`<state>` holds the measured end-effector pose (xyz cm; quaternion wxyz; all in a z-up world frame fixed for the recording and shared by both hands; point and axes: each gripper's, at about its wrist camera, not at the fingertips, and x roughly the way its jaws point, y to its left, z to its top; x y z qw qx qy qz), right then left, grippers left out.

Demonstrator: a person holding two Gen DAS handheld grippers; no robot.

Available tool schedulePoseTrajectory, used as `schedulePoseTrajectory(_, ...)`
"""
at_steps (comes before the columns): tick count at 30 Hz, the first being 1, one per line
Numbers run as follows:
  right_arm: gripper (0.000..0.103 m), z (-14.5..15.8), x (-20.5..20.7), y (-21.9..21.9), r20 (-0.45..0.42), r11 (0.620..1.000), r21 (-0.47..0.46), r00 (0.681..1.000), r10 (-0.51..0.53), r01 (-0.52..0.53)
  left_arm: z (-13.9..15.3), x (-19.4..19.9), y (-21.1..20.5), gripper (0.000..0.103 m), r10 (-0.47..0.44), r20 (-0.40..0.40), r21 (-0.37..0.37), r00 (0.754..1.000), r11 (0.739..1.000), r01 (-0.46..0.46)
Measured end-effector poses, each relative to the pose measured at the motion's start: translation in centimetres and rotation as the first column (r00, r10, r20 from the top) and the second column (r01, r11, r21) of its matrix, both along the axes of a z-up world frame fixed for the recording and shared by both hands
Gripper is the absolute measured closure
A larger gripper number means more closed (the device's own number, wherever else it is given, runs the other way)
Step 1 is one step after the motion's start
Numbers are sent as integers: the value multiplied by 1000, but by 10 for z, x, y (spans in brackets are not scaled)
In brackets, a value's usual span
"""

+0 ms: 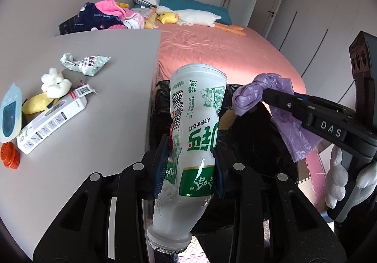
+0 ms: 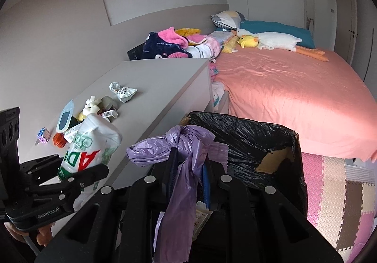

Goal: Collect trash
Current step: 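Carry the bottle and purple bag over the bin and release both, then move both tools back over the desk toward the remaining items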

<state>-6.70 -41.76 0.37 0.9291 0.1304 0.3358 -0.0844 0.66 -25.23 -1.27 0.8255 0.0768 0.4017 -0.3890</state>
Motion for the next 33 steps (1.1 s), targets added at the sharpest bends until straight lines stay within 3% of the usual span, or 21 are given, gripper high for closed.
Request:
schedulePoseTrajectory(2,77,2,-4,-11,10,999,29,1000,-25,24,-5,-1,-9,62,-62,-58,-13,996,998,62)
schedulePoseTrajectory(3,68,3,-7,-17,24,998,57,999,-33,32,-8,-3,-14,34,-103,-92,-22,990,995,101)
schedulePoseTrajectory(4,31,5,-11,-24,47,995,90,998,-50,45,-9,-5,-17,8,-115,-92,-30,989,993,112)
schedulePoseTrajectory(5,13,7,-16,-29,65,993,94,994,-84,77,-8,-9,-18,6,-108,-60,-39,992,994,106)
schedulePoseTrajectory(8,13,11,-23,-35,91,989,50,985,-145,141,-7,-14,-19,6,-78,4,-8,997,997,78)
schedulePoseTrajectory(12,13,9,-24,-41,85,986,61,983,-160,156,-7,-11,-13,6,-43,5,5,999,999,43)
schedulePoseTrajectory(33,13,-3,15,9,34,999,34,999,-28,27,-16,6,40,6,68,-8,17,998,998,-67)
